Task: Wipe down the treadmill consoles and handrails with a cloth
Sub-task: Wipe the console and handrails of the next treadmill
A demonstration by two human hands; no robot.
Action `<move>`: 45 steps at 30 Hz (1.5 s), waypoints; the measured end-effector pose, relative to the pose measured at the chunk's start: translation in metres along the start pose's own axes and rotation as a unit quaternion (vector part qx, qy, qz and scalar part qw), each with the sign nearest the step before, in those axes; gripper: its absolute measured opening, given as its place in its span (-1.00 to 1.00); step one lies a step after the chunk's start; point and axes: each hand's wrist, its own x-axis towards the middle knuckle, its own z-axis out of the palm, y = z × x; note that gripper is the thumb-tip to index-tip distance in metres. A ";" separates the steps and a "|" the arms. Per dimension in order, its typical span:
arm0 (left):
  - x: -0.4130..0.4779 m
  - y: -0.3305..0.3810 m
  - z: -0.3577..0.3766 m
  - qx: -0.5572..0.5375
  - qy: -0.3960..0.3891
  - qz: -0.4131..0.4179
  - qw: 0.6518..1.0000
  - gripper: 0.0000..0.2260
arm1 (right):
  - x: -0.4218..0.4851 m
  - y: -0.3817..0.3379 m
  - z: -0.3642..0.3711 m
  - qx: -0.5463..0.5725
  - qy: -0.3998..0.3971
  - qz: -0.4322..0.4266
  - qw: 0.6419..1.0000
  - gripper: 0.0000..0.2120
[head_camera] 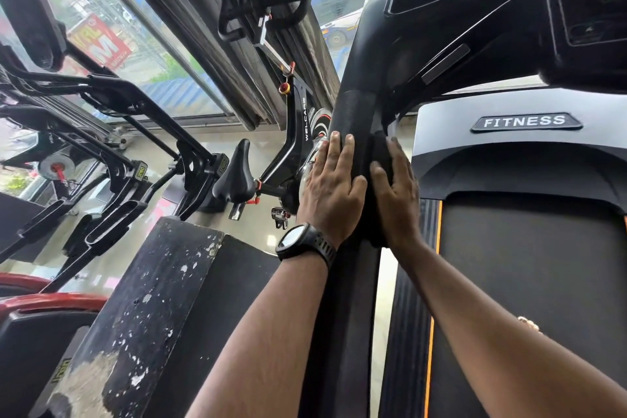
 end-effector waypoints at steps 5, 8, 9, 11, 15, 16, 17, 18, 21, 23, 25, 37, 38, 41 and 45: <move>0.000 0.000 0.000 -0.005 0.002 0.001 1.000 -0.36 | -0.002 0.005 -0.006 0.008 -0.026 0.120 0.992 -0.54; 0.001 -0.001 0.001 -0.005 0.001 0.000 1.000 -0.36 | -0.017 -0.004 -0.003 0.003 0.025 -0.004 1.000 -0.52; 0.001 -0.001 0.001 -0.004 0.003 0.001 1.000 -0.36 | -0.016 -0.006 -0.002 -0.013 0.033 -0.036 0.999 -0.51; 0.001 0.000 0.001 -0.005 0.004 0.001 1.000 -0.36 | -0.008 -0.005 -0.001 -0.027 0.022 -0.020 0.999 -0.48; 0.001 0.001 0.000 -0.002 0.003 0.000 1.000 -0.36 | -0.015 -0.001 -0.005 0.022 -0.019 0.130 0.991 -0.53; 0.001 0.000 0.000 -0.001 0.003 -0.001 1.000 -0.36 | -0.022 -0.004 -0.004 0.021 -0.008 0.104 0.994 -0.52; 0.002 0.000 0.000 -0.003 0.001 -0.003 1.000 -0.36 | -0.028 -0.008 -0.003 0.016 0.005 0.066 0.998 -0.50; 0.002 0.000 0.000 -0.004 -0.001 -0.004 1.000 -0.36 | -0.029 -0.012 -0.003 0.011 0.012 0.030 0.999 -0.48; 0.002 0.000 0.000 -0.008 -0.002 -0.001 1.000 -0.36 | -0.005 -0.010 -0.002 -0.024 0.001 0.009 1.000 -0.52; 0.001 0.000 0.000 -0.009 -0.002 -0.001 1.000 -0.37 | 0.006 -0.001 -0.004 -0.013 -0.023 0.116 0.993 -0.54; 0.001 0.001 0.000 -0.009 -0.001 0.001 1.000 -0.37 | -0.007 0.005 -0.004 0.010 -0.030 0.172 0.985 -0.53; 0.000 0.002 -0.001 -0.008 -0.003 -0.002 1.000 -0.37 | -0.029 0.017 -0.001 -0.002 -0.018 0.191 0.981 -0.56; 0.000 0.002 -0.001 -0.009 -0.002 -0.003 1.000 -0.37 | -0.037 0.011 0.001 0.002 -0.005 0.163 0.987 -0.56; 0.000 0.002 -0.001 -0.002 0.000 -0.002 1.000 -0.39 | -0.019 0.003 0.002 0.006 0.007 0.085 0.996 -0.46; 0.000 0.002 -0.001 0.000 0.007 0.002 1.000 -0.39 | 0.009 0.024 0.000 -0.010 -0.028 0.163 0.986 -0.53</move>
